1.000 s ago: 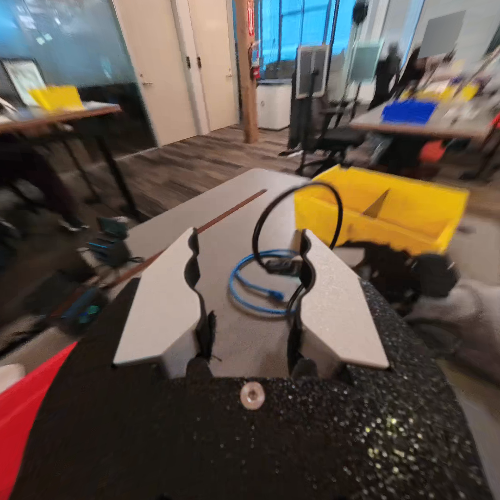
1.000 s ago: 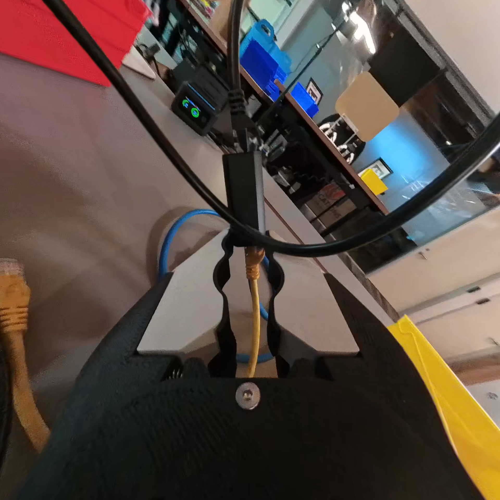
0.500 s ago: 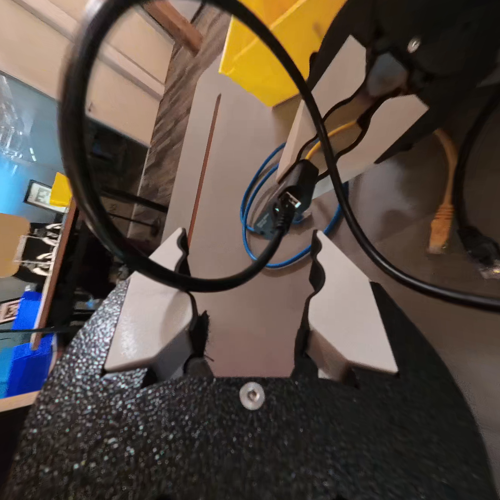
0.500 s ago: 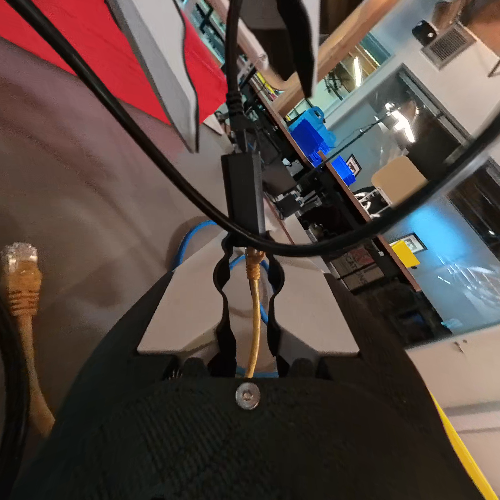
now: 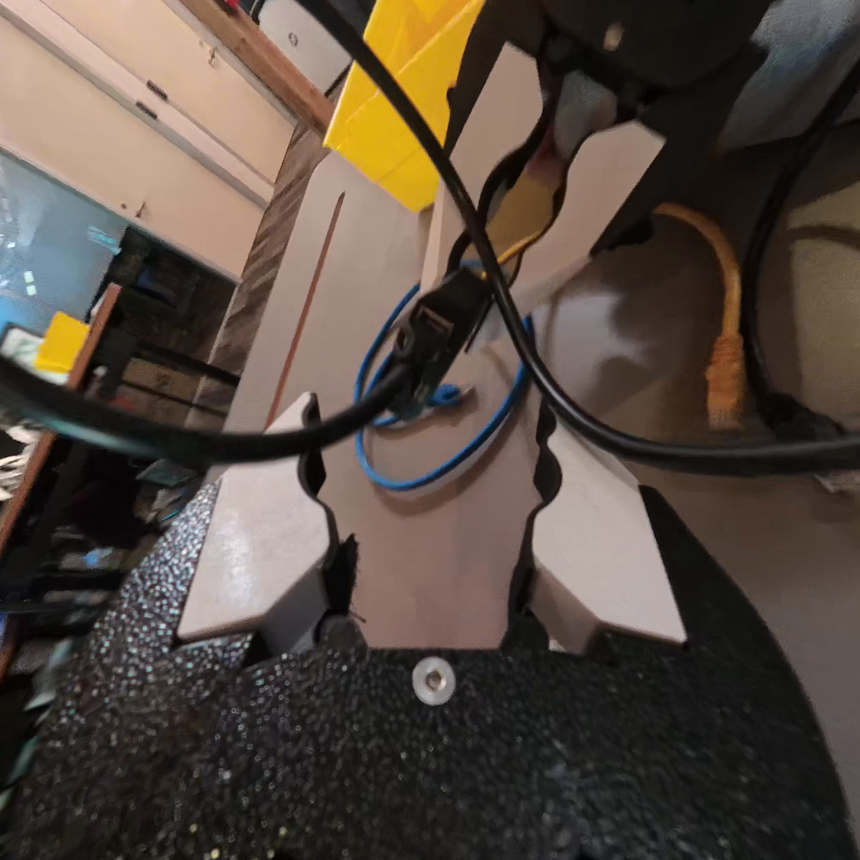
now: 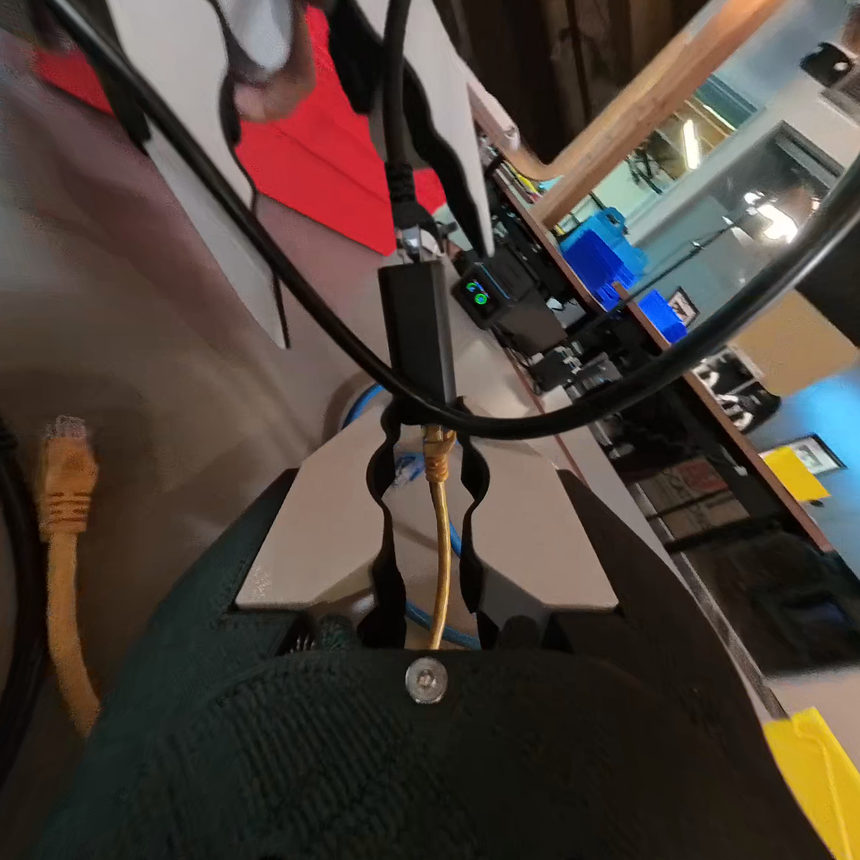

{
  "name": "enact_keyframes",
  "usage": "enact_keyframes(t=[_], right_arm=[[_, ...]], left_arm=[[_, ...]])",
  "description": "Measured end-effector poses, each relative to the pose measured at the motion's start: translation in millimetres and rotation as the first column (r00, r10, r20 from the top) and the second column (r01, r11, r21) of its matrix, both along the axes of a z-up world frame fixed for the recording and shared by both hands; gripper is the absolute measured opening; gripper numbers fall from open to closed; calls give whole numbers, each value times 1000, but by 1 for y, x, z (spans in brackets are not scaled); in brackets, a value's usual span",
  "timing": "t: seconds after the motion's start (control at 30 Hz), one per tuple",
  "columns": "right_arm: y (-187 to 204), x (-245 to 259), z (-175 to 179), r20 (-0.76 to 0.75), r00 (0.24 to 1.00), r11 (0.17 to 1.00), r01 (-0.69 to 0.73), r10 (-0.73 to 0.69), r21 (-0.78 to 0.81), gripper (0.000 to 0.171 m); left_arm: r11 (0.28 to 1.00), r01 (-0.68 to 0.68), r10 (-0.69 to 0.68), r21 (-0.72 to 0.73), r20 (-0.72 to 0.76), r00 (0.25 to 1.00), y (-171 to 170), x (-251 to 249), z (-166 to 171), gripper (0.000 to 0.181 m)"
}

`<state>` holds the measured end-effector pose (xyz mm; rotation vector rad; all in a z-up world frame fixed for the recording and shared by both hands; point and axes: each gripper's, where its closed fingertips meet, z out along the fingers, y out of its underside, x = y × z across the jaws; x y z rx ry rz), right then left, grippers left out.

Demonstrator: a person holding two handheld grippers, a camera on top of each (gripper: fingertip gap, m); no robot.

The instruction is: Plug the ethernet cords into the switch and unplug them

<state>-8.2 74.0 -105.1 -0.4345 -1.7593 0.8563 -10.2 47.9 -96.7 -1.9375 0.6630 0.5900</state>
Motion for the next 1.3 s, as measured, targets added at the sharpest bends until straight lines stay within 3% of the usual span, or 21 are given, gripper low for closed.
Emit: enact_keyframes(t=[0.13,0.2,0.3,0.47,0.53,0.6,0.8,0.97,1.1,1.2,1.3], right_arm=[[-10,2,-13,48,998,998,-39,37,41,22],[-12,2,-16,47,998,998,-44,42,43,21],[-15,-1,-19,1,999,997,-34,34,67,22],[-20,0,-27,-35,999,988,-14,20,151,22],[-21,3,-33,-32,999,978,-3,10,209,22],[-22,8,-30,-67,998,974,19,-4,224,28],[-30,44,-12,-114,993,994,13,0,111,42],[-48,83,-5,-89,995,999,-36,35,-11,33],[-46,83,-16,4,998,998,-67,67,1,27],[-44,87,-25,164,980,990,-101,116,-98,26],[-41,87,-17,159,976,977,-119,147,-175,19]], left_arm=[[990,120,-131,74,166,977,8,24,-7,81],[989,145,-149,42,128,980,10,29,-21,64],[992,74,-75,97,-2,997,15,17,-19,46],[982,135,-119,130,-124,985,10,21,-27,42],[983,149,-133,111,-145,980,7,24,-33,27],[975,181,-162,127,-146,976,5,29,-32,26],[925,327,-348,193,84,934,-10,50,-25,24],[829,506,-559,237,341,756,-25,89,-19,24],[817,530,-575,227,390,719,-27,91,-20,24],[817,529,-573,228,418,705,-27,90,-19,24],[825,527,-560,204,429,709,-25,90,-22,24]])
